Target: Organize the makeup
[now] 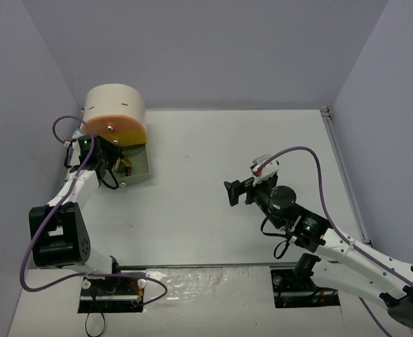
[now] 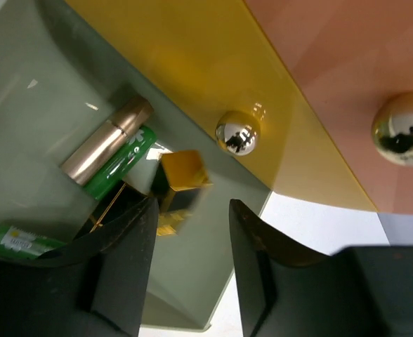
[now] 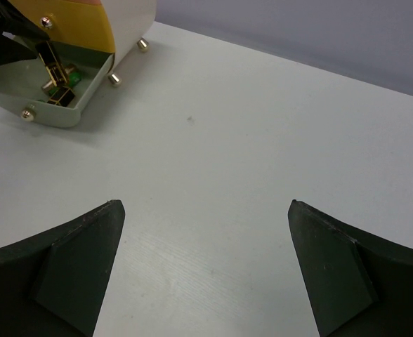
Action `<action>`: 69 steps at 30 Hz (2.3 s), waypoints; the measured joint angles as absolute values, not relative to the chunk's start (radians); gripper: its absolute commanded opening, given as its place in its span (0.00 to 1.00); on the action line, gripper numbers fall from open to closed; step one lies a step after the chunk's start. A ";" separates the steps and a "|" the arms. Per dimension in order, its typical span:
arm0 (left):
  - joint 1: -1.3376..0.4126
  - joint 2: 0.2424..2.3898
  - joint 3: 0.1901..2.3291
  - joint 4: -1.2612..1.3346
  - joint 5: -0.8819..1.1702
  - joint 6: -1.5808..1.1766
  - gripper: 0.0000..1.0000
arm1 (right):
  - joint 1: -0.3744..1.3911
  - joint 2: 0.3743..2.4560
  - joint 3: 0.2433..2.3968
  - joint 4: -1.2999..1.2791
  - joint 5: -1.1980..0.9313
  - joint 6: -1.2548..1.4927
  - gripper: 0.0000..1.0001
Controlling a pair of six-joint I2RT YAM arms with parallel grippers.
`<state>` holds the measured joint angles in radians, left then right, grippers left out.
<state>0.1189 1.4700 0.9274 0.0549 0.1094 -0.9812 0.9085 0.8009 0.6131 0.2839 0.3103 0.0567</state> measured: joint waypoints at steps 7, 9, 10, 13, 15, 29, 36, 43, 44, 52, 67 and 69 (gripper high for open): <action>0.120 1.471 0.938 0.044 0.112 -0.988 0.63 | 0.904 0.785 0.609 0.259 0.329 0.046 1.00; 0.120 1.448 0.938 0.022 0.112 -0.977 0.64 | 0.904 0.783 0.609 0.255 0.330 0.046 1.00; 0.120 1.431 0.938 0.007 0.112 -0.969 0.65 | 0.904 0.782 0.609 0.253 0.331 0.046 1.00; 0.120 1.345 0.934 -0.048 0.112 -0.946 0.68 | 0.904 0.773 0.609 0.243 0.335 0.045 1.00; 0.120 1.259 0.914 -0.074 0.113 -0.928 0.71 | 0.904 0.763 0.609 0.237 0.337 0.044 1.00; 0.120 0.813 0.444 -0.120 0.126 -0.939 0.97 | 0.903 0.667 0.609 0.201 0.344 0.052 1.00; 0.120 0.848 0.318 0.013 0.136 -0.994 0.76 | 0.903 0.640 0.609 0.190 0.344 0.055 1.00; 0.121 0.967 0.290 0.201 0.135 -1.008 0.55 | 0.903 0.625 0.604 0.189 0.344 0.055 1.00; 0.121 0.977 0.288 0.223 0.134 -1.008 0.52 | 0.903 0.625 0.602 0.189 0.344 0.055 1.00; 0.121 1.069 0.282 0.356 0.118 -1.006 0.44 | 0.903 0.624 0.596 0.181 0.344 0.055 1.00; 0.121 1.240 0.282 0.545 0.110 -1.002 0.35 | 0.903 0.626 0.596 0.175 0.344 0.054 1.00; 0.121 1.254 0.282 0.563 0.109 -0.999 0.33 | 0.903 0.629 0.596 0.175 0.344 0.054 1.00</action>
